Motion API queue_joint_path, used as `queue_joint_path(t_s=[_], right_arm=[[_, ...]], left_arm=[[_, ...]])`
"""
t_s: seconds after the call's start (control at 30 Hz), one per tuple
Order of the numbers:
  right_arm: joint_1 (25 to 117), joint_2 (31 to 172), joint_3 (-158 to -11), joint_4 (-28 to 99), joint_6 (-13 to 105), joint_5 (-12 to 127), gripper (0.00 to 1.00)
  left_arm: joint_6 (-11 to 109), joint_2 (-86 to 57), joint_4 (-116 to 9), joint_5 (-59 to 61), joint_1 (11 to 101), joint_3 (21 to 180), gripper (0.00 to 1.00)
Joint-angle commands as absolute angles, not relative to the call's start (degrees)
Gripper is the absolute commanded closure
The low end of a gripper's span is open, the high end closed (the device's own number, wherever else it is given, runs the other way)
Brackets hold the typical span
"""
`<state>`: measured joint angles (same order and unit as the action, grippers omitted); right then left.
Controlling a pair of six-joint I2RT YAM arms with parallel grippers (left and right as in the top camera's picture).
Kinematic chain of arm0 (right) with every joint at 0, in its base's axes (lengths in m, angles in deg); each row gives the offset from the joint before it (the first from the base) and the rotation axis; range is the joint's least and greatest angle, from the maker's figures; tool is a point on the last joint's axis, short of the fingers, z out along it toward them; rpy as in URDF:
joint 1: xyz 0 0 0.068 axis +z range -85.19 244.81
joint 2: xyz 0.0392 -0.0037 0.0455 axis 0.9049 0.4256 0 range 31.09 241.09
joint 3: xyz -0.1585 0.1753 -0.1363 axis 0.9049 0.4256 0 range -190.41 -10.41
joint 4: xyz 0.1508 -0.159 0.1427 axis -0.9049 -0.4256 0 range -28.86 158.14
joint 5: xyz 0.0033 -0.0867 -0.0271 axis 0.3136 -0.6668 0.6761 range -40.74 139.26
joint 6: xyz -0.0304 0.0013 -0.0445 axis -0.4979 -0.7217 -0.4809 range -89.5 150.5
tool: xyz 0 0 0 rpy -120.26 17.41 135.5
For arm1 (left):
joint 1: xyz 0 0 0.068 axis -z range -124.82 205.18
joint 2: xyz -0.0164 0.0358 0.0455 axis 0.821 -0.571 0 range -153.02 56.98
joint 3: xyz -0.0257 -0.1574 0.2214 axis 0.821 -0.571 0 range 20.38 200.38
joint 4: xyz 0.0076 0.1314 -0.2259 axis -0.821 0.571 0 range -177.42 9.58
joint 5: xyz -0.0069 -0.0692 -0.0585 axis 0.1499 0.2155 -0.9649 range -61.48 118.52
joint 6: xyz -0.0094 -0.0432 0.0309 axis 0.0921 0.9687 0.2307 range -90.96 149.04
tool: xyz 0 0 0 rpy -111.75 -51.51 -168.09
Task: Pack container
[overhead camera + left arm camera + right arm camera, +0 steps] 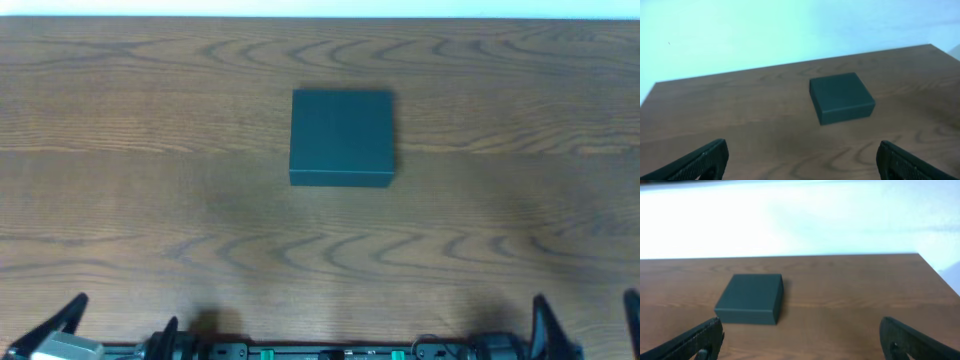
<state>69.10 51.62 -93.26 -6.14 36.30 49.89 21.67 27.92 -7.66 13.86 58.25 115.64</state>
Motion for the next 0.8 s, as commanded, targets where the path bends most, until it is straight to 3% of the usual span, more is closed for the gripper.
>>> queue_joint_path(t_s=[0.0, 0.1, 0.2, 0.43, 0.57, 0.77], right_arm=[[67.38, 48.3, -83.29, -1.7, 35.32, 52.57, 0.01], [66.87, 47.53, -72.12, 7.96, 35.3, 55.94, 0.01], [66.87, 49.13, -58.18, 26.41, 35.3, 63.96, 0.01], [66.87, 54.68, -40.38, 52.94, 25.05, 56.62, 0.01], [66.87, 61.33, -32.86, 61.97, 24.22, 57.03, 0.01], [66.87, 63.88, -25.5, 73.27, 31.25, 57.06, 0.01]], left_arm=[[24.77, 31.97, -12.68, 13.38, 58.21, 104.49, 0.05], [24.82, 34.3, -25.4, 10.85, 58.21, 90.55, 0.05], [24.84, 32.25, -43.94, 7.46, 58.21, 74.05, 0.05], [24.95, 21.87, -74.1, 12.42, 58.21, 54.0, 0.05], [24.97, 12.27, -85.47, 12.55, 58.21, 49.79, 0.05], [28.03, 3.27, -92.07, 9.16, 58.19, 49.63, 0.05]])
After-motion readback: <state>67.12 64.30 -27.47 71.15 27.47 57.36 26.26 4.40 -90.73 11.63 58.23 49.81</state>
